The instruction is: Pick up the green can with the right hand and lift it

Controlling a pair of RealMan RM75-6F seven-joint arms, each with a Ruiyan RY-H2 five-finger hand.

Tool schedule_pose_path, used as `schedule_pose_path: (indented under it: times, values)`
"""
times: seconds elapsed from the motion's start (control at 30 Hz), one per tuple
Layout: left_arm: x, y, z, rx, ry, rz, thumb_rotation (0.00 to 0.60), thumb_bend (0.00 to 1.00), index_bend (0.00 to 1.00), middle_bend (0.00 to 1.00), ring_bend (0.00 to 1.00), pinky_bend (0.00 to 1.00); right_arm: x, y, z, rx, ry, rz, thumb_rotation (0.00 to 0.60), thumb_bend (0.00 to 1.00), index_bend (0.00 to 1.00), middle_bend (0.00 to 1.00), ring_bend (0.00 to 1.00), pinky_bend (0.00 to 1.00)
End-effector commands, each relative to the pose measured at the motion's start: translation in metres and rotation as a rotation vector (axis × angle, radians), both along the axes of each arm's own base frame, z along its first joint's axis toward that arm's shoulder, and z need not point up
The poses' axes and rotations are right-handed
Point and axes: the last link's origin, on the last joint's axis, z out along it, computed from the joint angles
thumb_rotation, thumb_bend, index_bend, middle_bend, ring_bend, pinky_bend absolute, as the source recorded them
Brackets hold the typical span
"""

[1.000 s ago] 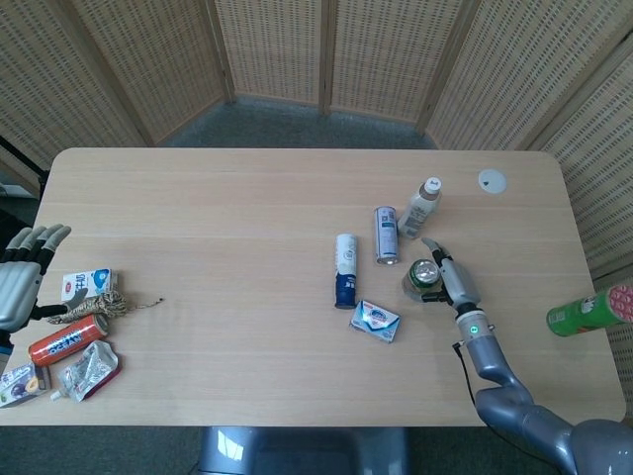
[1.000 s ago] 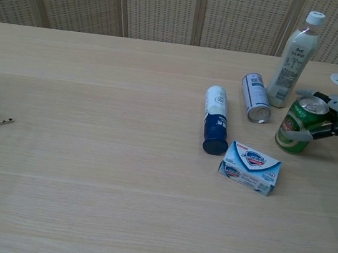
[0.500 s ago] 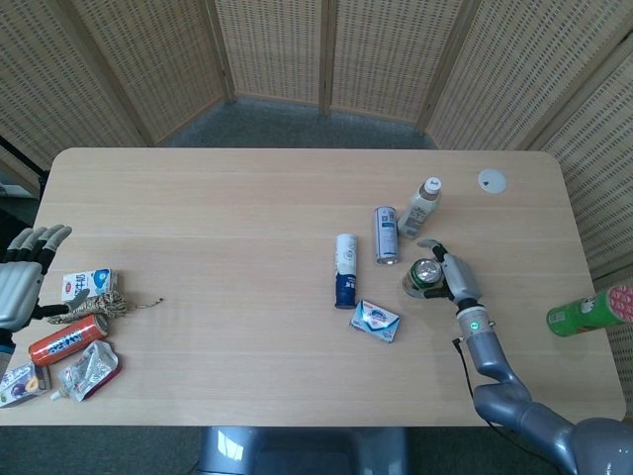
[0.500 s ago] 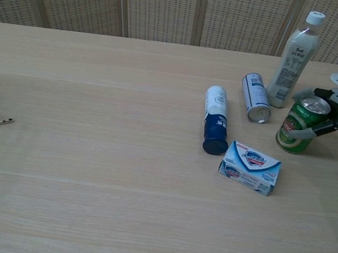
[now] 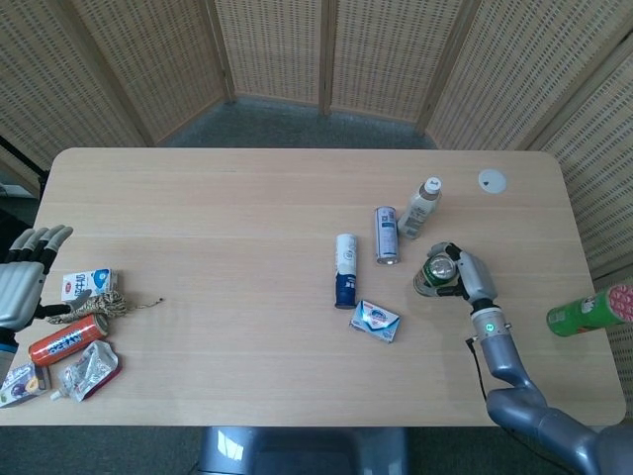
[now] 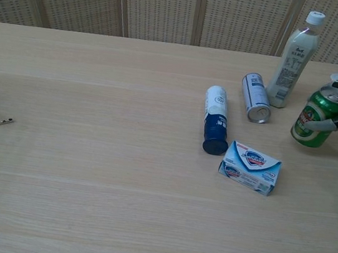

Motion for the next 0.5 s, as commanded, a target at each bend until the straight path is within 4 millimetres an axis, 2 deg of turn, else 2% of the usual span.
schedule_pose_path:
  times: [0.03, 0.3, 0.5]
  values:
    - [0.0, 0.0, -0.001, 0.0, -0.003, -0.001, 0.439, 0.29, 0.0, 0.0, 0.0, 0.0, 0.002, 0.002, 0.016, -0.026, -0.002, 0.017, 0.6, 0.08, 0.39, 0.31, 0.49, 0.58]
    - [0.001, -0.001, -0.006, -0.006, -0.007, -0.01, 0.44, 0.29, 0.0, 0.0, 0.0, 0.0, 0.021, 0.005, 0.055, -0.076, -0.009, 0.08, 0.6, 0.08, 0.4, 0.31, 0.5, 0.59]
    - [0.001, -0.005, -0.009, -0.009, -0.012, -0.014, 0.44, 0.28, 0.0, 0.0, 0.0, 0.0, 0.046, 0.003, 0.086, -0.128, -0.022, 0.134, 0.6, 0.08, 0.4, 0.32, 0.5, 0.59]
